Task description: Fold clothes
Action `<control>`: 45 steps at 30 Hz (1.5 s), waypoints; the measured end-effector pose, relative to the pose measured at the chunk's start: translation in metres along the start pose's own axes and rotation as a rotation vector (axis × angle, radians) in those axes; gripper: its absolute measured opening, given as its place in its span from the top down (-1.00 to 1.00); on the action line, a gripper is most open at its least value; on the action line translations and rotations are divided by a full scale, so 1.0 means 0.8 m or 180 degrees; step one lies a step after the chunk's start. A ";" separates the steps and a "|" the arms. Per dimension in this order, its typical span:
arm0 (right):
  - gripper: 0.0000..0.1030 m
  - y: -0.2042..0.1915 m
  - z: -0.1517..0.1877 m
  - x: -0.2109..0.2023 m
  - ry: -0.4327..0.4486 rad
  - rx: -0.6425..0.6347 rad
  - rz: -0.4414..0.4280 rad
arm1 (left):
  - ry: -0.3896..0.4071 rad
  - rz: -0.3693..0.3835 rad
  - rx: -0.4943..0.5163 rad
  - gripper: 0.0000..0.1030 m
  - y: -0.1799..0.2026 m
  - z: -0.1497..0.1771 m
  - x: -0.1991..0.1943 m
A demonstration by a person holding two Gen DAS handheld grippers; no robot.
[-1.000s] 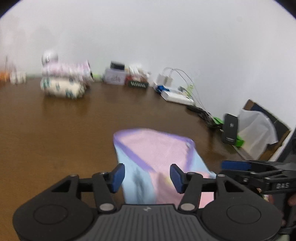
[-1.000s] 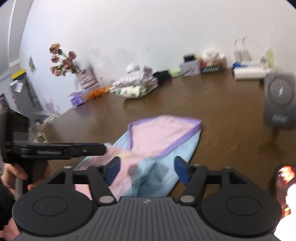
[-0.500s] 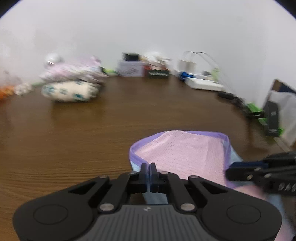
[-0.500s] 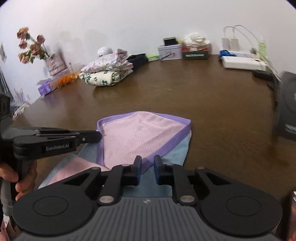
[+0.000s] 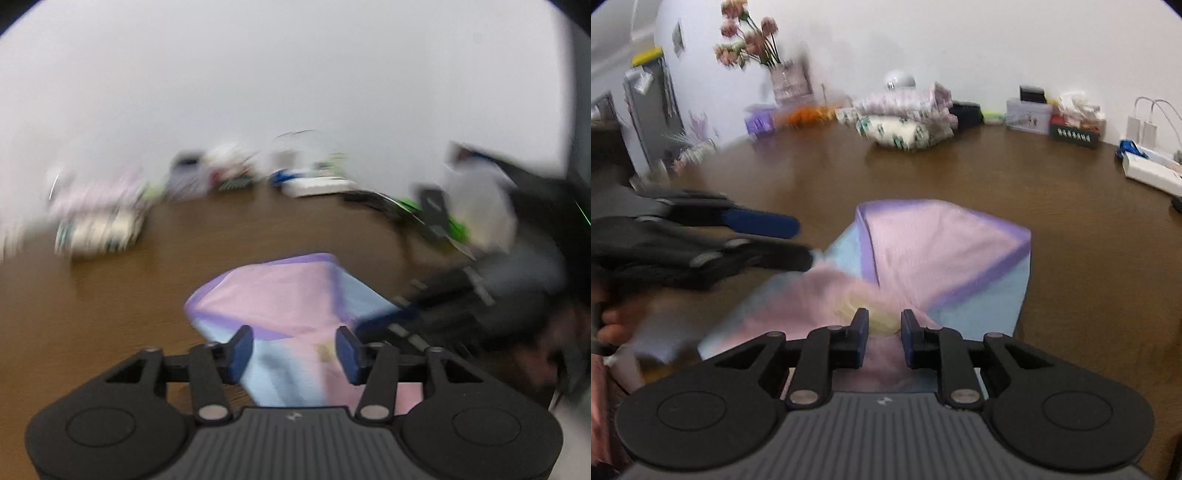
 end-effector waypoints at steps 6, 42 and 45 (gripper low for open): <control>0.65 0.000 0.001 -0.002 -0.0115 0.0141 -0.0137 | 0.0102 0.0390 0.0592 -0.18 0.047 0.029 -0.055; -0.06 -0.110 0.118 -0.108 -0.0292 -0.2303 -0.1062 | 0.0339 0.0873 0.1757 -0.58 0.078 0.101 -0.121; -0.07 -0.109 0.117 -0.106 -0.0310 -0.2291 -0.1092 | 0.0228 0.0988 0.1570 -0.56 0.075 0.096 -0.105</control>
Point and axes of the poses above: each gripper's, at about its wrist camera, not at the fingertips, and x roughly the way its jaws point, y to its right, z to its underside, the point moved 8 cm from there along x, roughly the way its jaws point
